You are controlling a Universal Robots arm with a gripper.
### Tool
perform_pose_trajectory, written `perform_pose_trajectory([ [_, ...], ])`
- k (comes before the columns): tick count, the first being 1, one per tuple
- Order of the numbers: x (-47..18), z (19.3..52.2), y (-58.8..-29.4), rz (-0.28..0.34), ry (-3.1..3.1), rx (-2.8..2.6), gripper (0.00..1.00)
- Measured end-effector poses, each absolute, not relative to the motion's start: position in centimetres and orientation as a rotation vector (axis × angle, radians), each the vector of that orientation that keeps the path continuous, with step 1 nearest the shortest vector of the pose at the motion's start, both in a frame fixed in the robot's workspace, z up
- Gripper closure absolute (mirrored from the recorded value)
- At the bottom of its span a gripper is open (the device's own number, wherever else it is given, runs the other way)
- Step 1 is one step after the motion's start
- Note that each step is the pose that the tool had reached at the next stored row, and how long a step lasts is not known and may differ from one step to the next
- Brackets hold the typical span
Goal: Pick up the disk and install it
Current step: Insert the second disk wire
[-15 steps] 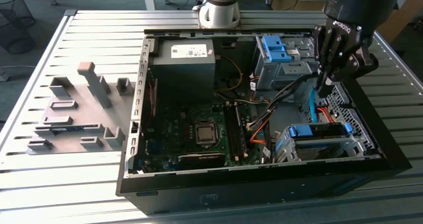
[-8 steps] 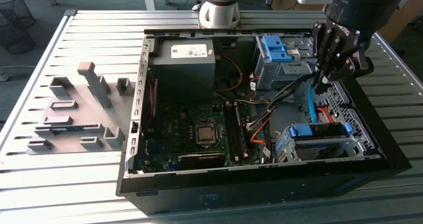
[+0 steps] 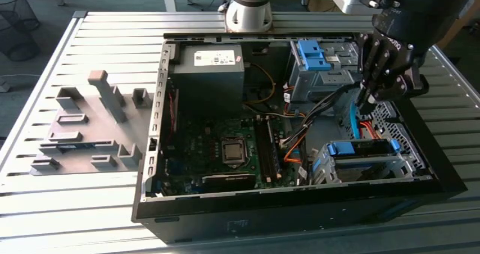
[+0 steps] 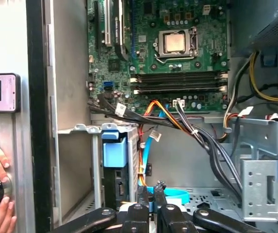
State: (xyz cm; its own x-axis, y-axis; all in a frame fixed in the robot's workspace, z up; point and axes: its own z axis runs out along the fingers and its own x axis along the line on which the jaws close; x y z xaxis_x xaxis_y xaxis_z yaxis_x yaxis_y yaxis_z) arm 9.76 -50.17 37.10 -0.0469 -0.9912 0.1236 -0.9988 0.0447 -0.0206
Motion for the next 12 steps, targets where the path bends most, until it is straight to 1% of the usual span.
perform_pose_trajectory([
  [6, 10.0, 37.0, -50.4, 0.13, -2.209, 2.103, 0.84],
  [12, 10.1, 36.2, -51.5, 0.128, -2.213, 2.1, 0.84],
])
